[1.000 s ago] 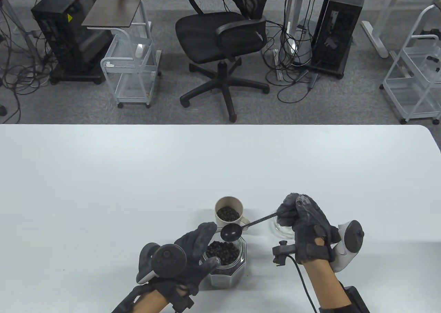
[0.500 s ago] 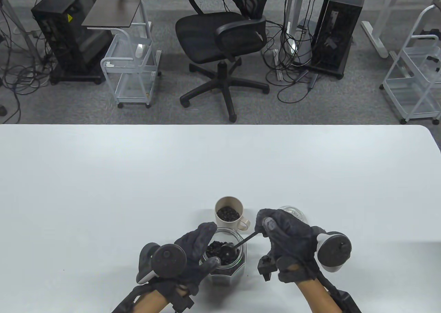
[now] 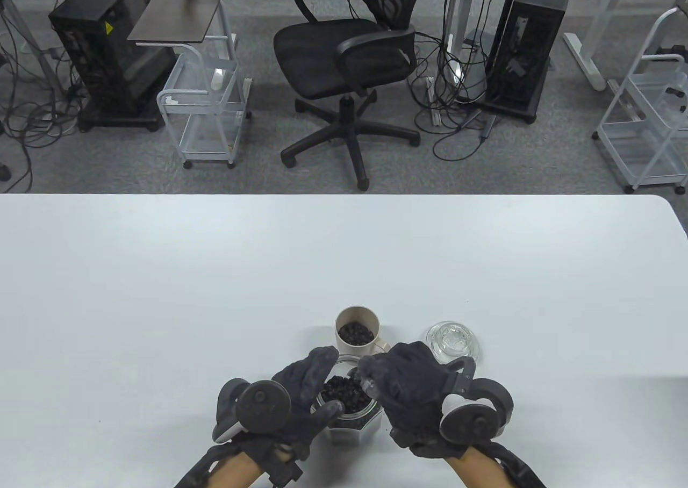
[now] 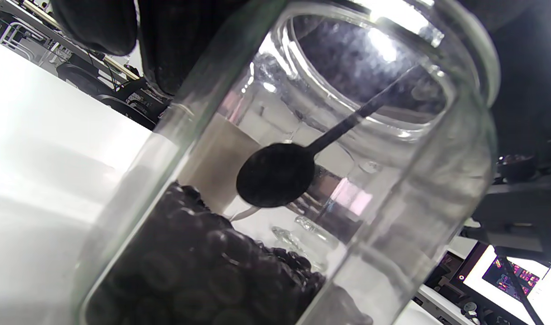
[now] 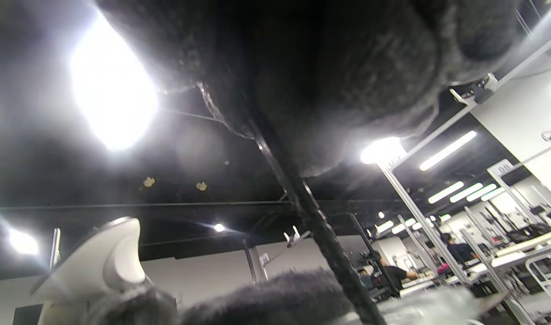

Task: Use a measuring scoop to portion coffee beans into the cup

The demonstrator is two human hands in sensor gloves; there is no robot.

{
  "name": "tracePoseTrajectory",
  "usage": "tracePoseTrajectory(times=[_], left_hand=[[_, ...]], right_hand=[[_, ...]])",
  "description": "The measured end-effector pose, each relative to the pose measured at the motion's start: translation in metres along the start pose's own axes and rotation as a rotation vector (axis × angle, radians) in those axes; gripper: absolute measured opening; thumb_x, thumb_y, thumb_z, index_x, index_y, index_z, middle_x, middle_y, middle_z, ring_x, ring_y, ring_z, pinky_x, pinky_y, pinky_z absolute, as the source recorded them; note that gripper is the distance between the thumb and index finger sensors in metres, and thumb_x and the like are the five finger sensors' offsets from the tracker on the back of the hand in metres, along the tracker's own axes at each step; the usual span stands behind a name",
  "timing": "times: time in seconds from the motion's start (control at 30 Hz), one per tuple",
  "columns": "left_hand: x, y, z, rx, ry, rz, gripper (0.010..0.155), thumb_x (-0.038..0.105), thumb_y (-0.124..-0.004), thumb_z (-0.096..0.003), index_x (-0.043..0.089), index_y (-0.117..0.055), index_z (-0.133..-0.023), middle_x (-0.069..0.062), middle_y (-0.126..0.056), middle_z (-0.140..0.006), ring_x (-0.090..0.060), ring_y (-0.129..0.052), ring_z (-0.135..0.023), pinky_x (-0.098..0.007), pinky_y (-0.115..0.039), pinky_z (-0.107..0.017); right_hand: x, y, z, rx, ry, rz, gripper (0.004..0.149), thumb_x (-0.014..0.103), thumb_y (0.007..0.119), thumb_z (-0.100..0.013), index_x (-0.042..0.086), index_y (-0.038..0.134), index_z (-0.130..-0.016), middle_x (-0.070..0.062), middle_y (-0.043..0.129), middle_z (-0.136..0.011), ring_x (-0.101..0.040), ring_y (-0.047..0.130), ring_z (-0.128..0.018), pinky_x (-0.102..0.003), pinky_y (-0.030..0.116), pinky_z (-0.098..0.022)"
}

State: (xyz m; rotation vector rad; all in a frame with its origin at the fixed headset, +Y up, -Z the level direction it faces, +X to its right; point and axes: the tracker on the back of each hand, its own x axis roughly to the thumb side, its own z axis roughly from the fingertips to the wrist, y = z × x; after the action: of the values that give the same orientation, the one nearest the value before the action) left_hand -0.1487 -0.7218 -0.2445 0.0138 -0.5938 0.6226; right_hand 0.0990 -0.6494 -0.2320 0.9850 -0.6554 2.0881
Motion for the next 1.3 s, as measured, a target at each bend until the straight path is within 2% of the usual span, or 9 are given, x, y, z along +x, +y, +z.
tracePoseTrajectory(times=[0.17,0.27,0.4,0.6,0.97,1.3], left_hand=[[0.0,0.0,0.0,0.0,0.0,-0.002,0.092,0.072,-0.055,-0.0422,0.014,-0.04,-0.112,-0.023,-0.056,-0.114,-0.054,-0.073,-0.098,-0.071,-0.057,-0.067],[0.0,0.0,0.0,0.001,-0.001,-0.001,0.092,0.072,-0.056,-0.0422,0.014,-0.04,-0.112,-0.023,-0.057,-0.114,-0.054,-0.073,-0.098,-0.071,-0.057,-0.067],[0.0,0.0,0.0,0.004,-0.003,-0.001,0.092,0.072,-0.056,-0.042,0.014,-0.04,-0.111,-0.023,-0.057,-0.114,-0.054,-0.074,-0.098,-0.071,-0.057,-0.067],[0.0,0.0,0.0,0.004,-0.001,-0.005,0.092,0.072,-0.056,-0.0421,0.014,-0.04,-0.111,-0.023,-0.057,-0.114,-0.054,-0.073,-0.098,-0.071,-0.057,-0.067],[0.0,0.0,0.0,0.003,-0.002,-0.001,0.092,0.072,-0.056,-0.0421,0.014,-0.04,-0.112,-0.023,-0.057,-0.114,-0.054,-0.074,-0.097,-0.071,-0.057,-0.067],[0.0,0.0,0.0,0.002,-0.002,-0.001,0.092,0.072,-0.055,-0.0422,0.014,-0.04,-0.112,-0.023,-0.057,-0.114,-0.054,-0.073,-0.098,-0.071,-0.057,-0.067]], right_hand=[[-0.011,0.01,0.002,0.081,0.071,-0.019,0.038,0.035,0.079,-0.049,0.012,0.088,-0.078,-0.021,0.096,-0.06,-0.039,0.098,-0.037,-0.056,0.076,-0.041],[-0.018,0.012,0.002,0.068,0.158,-0.099,0.038,0.035,0.081,-0.048,0.011,0.091,-0.075,-0.023,0.098,-0.057,-0.039,0.099,-0.032,-0.056,0.077,-0.037],[-0.027,0.013,0.004,0.105,0.267,-0.145,0.038,0.036,0.081,-0.049,0.01,0.092,-0.075,-0.023,0.099,-0.056,-0.037,0.1,-0.029,-0.055,0.079,-0.035],[-0.041,0.011,0.007,0.059,0.441,-0.29,0.039,0.033,0.082,-0.048,0.005,0.092,-0.073,-0.025,0.101,-0.053,-0.037,0.102,-0.025,-0.053,0.081,-0.031],[-0.079,0.012,0.031,-0.083,0.859,-0.634,0.039,0.031,0.081,-0.049,0.003,0.09,-0.073,-0.026,0.099,-0.052,-0.036,0.102,-0.024,-0.052,0.081,-0.029],[-0.11,0.013,0.054,-0.195,1.064,-0.861,0.039,0.033,0.078,-0.051,0.005,0.088,-0.076,-0.024,0.098,-0.054,-0.034,0.101,-0.027,-0.051,0.08,-0.03]])
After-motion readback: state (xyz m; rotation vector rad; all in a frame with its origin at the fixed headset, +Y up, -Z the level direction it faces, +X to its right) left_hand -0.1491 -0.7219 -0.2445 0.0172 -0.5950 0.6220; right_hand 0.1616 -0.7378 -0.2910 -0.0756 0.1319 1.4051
